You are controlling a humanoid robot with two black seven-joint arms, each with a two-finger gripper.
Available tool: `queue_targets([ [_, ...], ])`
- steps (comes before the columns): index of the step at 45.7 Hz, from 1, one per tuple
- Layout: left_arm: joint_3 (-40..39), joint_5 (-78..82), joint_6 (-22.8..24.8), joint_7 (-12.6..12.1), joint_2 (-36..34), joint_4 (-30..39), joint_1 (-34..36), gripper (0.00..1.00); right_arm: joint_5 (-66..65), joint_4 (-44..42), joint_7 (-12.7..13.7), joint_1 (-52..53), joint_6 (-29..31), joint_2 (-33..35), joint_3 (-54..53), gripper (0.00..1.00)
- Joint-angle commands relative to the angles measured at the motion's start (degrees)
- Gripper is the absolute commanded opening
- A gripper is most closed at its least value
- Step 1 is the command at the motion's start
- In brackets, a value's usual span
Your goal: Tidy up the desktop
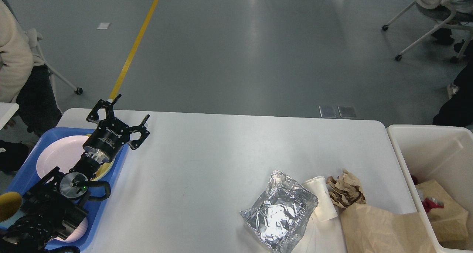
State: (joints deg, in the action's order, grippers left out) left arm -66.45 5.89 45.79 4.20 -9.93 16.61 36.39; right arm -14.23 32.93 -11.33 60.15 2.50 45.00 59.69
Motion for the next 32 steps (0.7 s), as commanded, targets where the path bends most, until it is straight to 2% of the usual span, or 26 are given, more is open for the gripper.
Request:
queue_targets([
  [1,0.0,0.0,0.0,0.0,0.0,0.0,0.0,0.97,0.0,0.0,0.0,0.2,0.0,0.0,0.0,0.95],
  [3,0.0,0.0,0.0,0.0,0.1,0.0,0.0,0.97,0.0,0.1,0.0,0.5,0.1,0.0,0.0,1.00],
  [10,0.0,0.0,0.0,0.0,0.0,0.0,0.0,0.97,-0.1,1.0,0.1,2.8,1.0,-0.8,0.9,1.00],
  [24,0.0,0.0,0.0,0.0,0.0,0.0,0.0,0.97,-0.4,1.3,0.1,14.3,1.7,-1.8,7.5,1.00],
  [32,0.0,0.0,0.0,0.0,0.0,0.0,0.0,0.97,-0.8,1.2,0.1,18.9,5.8,-4.4,8.1,1.00],
])
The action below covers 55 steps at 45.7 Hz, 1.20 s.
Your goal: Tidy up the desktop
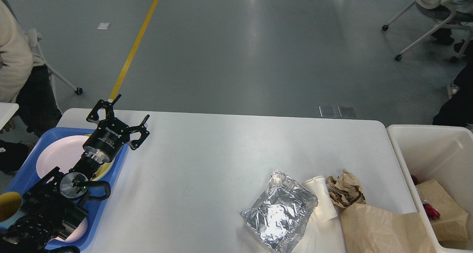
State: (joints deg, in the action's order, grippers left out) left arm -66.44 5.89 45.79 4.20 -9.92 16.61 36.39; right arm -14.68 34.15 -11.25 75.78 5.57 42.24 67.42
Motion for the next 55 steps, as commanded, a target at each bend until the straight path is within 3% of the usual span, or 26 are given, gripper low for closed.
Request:
queue_targets([
  [1,0.0,0.0,0.0,0.0,0.0,0.0,0.0,0.97,-0.3,0.0,0.0,3.8,3.4,-2.0,0.3,1.00],
  [9,0.0,0.0,0.0,0.0,0.0,0.0,0.0,0.97,-0.5,-0.1,0.4,8.2,8.7,-6.1,2.5,1.00],
  [25,0.0,0.0,0.0,0.0,0.0,0.0,0.0,0.97,-0.7,-0.1,0.5,14.7,12.0,-16.3,4.7,1.00],
  [44,0.0,0.0,0.0,0.0,0.0,0.0,0.0,0.97,-0.4,0.4,0.5,27.9,27.8,-16.6,5.5,1.00],
  [55,0.0,0.0,0.0,0.0,0.0,0.0,0.0,0.97,-0.2,10.6,0.4,38.9,29.7,-16.5,13.5,1.00],
])
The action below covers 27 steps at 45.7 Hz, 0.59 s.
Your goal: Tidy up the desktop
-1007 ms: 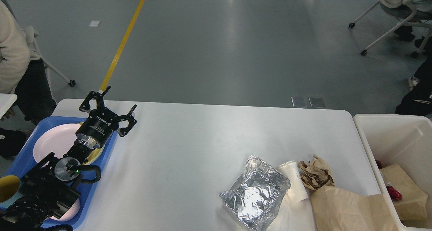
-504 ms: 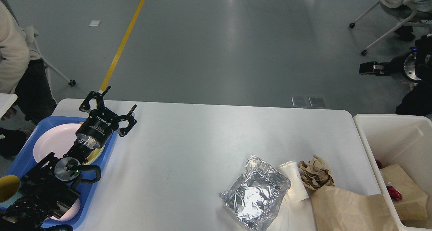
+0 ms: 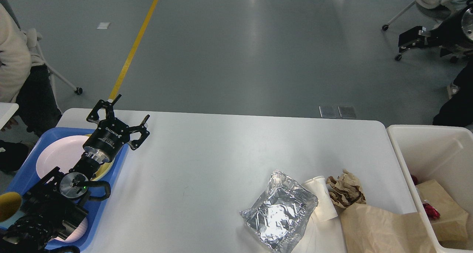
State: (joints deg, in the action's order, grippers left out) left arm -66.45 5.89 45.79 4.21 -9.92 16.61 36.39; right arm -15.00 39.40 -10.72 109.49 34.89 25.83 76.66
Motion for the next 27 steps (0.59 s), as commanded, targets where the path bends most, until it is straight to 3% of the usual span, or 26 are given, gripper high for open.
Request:
queue_targets([
  [1,0.0,0.0,0.0,0.0,0.0,0.0,0.0,0.97,0.1,6.2,-0.1,6.0,0.4,-0.2,5.1,1.00],
  [27,0.0,0.0,0.0,0.0,0.0,0.0,0.0,0.97,0.6,22.1,-0.2,6.3,0.4,-2.1,13.4,0.96],
])
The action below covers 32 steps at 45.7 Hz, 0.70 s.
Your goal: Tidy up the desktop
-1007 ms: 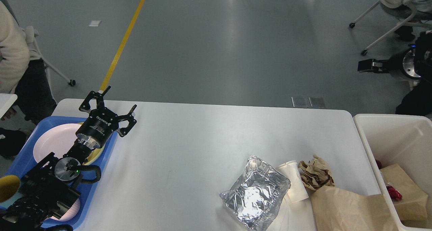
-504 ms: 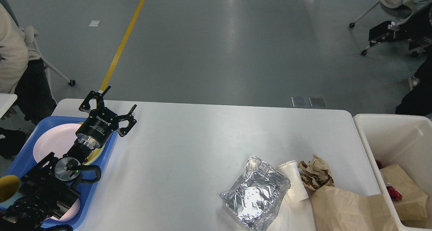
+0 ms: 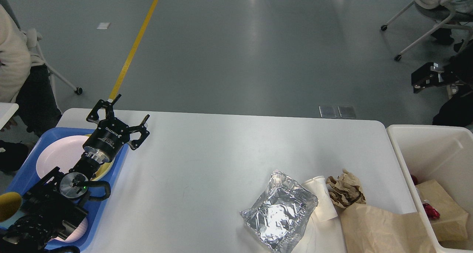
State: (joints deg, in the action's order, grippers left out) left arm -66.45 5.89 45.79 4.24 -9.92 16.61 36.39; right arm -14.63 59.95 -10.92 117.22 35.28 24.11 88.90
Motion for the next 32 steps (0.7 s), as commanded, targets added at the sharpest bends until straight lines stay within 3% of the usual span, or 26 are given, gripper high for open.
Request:
queue_targets([
  [1,0.0,0.0,0.0,0.0,0.0,0.0,0.0,0.97,0.2,1.6,0.0,-2.3,0.0,-0.5,1.2,0.95],
  [14,0.0,0.0,0.0,0.0,0.0,0.0,0.0,0.97,2.4,-1.5,0.0,-14.0,-2.1,0.4,0.3,0.95],
  [23,0.0,0.0,0.0,0.0,0.0,0.0,0.0,0.97,6.4,-6.4,0.0,-28.2,-8.4,0.6,-0.9,0.96],
  [32,0.0,0.0,0.0,-0.1,0.1,0.0,0.0,0.97,6.4,-6.9,-0.1,-34.9,-13.7,2.4,-2.8,0.96],
])
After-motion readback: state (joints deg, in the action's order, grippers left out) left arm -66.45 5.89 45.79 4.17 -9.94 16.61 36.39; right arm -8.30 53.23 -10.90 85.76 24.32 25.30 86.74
